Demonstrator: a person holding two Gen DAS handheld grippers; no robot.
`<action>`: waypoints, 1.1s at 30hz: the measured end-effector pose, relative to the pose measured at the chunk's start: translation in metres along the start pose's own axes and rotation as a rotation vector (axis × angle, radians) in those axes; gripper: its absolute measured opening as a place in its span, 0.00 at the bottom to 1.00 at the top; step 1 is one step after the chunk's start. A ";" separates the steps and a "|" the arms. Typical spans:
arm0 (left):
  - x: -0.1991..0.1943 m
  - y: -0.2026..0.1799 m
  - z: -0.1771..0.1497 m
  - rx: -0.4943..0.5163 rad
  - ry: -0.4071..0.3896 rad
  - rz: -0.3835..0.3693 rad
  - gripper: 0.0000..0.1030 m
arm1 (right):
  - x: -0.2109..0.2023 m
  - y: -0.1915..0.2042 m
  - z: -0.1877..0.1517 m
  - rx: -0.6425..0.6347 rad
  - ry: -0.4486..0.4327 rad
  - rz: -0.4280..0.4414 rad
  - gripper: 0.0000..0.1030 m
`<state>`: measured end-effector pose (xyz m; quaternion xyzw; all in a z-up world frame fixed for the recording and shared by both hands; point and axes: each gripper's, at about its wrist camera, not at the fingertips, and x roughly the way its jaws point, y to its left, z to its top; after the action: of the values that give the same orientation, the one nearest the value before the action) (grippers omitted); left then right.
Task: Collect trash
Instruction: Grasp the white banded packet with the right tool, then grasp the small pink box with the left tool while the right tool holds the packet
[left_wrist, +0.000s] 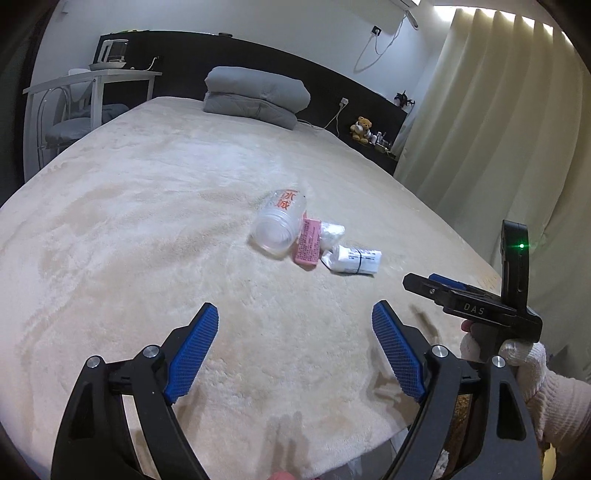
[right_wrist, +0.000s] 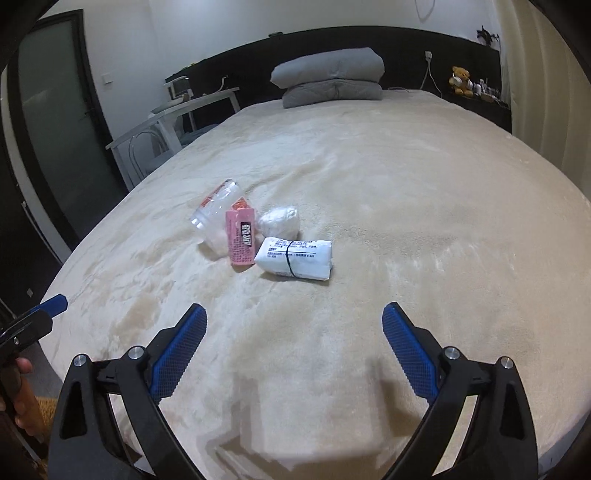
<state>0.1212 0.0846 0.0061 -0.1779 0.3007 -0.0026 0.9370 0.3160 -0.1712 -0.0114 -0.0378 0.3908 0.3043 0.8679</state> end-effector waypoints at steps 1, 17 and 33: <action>0.002 0.004 0.003 -0.002 -0.001 0.003 0.81 | 0.007 0.000 0.004 0.003 0.014 -0.005 0.92; 0.027 0.040 0.027 -0.005 0.003 0.058 0.81 | 0.094 0.018 0.034 -0.066 0.072 -0.081 0.92; 0.029 0.043 0.021 -0.010 0.018 0.089 0.82 | 0.105 0.008 0.041 -0.053 0.108 -0.065 0.73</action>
<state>0.1523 0.1287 -0.0092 -0.1688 0.3168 0.0390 0.9325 0.3921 -0.0999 -0.0552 -0.0895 0.4273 0.2836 0.8538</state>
